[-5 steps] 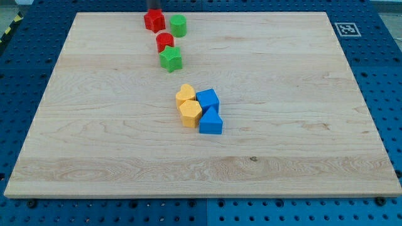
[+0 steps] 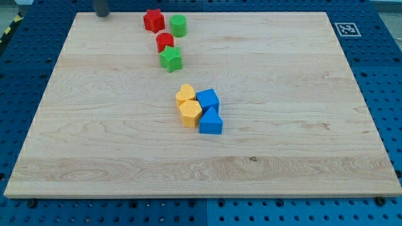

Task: Nudge the red star right a bit

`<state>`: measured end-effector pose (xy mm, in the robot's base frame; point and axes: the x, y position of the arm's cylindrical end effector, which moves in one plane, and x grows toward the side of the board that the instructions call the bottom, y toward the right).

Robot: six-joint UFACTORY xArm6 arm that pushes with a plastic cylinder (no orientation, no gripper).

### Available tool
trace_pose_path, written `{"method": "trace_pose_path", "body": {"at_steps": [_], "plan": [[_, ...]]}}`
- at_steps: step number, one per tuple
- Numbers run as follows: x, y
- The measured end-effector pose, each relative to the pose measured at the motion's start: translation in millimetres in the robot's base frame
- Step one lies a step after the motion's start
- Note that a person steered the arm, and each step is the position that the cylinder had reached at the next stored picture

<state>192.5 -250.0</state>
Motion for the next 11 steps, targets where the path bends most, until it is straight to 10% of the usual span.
{"method": "trace_pose_path", "body": {"at_steps": [11], "plan": [[-0.7, 120.6]]}}
